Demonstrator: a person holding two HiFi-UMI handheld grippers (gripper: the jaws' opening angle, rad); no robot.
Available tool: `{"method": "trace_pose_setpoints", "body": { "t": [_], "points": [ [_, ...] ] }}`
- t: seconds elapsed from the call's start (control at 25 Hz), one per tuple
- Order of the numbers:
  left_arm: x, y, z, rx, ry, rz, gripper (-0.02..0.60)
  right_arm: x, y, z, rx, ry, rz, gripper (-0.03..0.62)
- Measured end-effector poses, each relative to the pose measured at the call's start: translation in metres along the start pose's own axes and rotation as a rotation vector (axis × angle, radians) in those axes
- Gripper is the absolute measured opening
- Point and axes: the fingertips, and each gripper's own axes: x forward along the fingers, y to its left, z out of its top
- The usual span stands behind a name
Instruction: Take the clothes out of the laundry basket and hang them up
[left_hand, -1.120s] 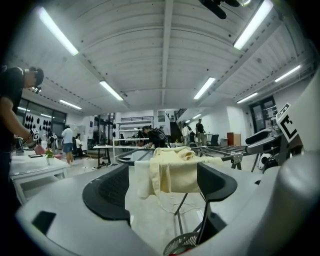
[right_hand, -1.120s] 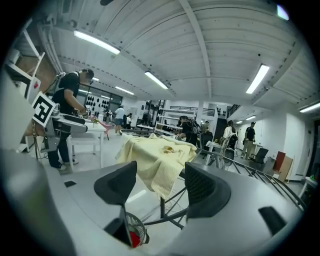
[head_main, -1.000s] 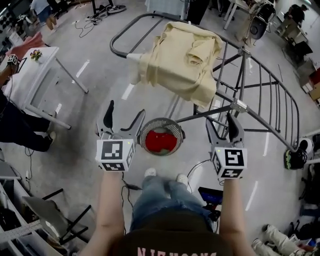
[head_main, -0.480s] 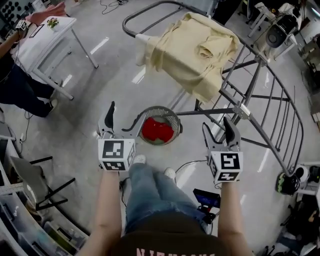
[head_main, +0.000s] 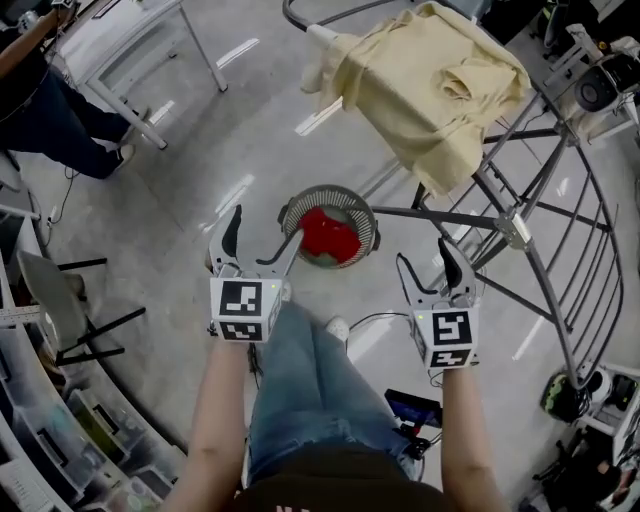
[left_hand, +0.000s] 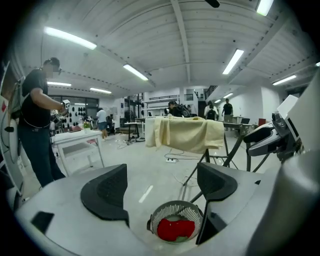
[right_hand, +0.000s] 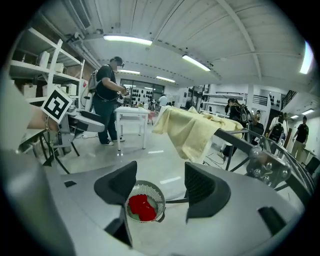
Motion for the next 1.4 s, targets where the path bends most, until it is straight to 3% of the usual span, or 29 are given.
{"method": "trace_pose_setpoints", "body": {
  "t": [0.2,0.52,0.84,1.12,1.4],
  "points": [
    [0.004,0.006,-0.029,-0.010,0.047,0.028,0.428,0.016,0.016,-0.024,0.006,0.042,0.047,0.293],
    [0.024,0.016,-0.076,-0.014,0.137,-0.001,0.428,0.054,0.032,-0.055,0.016,0.102,0.076,0.293],
    [0.061,0.026,-0.129,-0.113,0.187,-0.056,0.426,0.104,0.050,-0.088,-0.006,0.159,0.105,0.293],
    [0.098,0.041,-0.196,-0.189,0.234,-0.075,0.430,0.156,0.083,-0.139,-0.026,0.242,0.147,0.293],
    [0.119,0.056,-0.257,-0.194,0.294,-0.052,0.434,0.213,0.102,-0.186,0.021,0.318,0.142,0.290]
  ]
}}
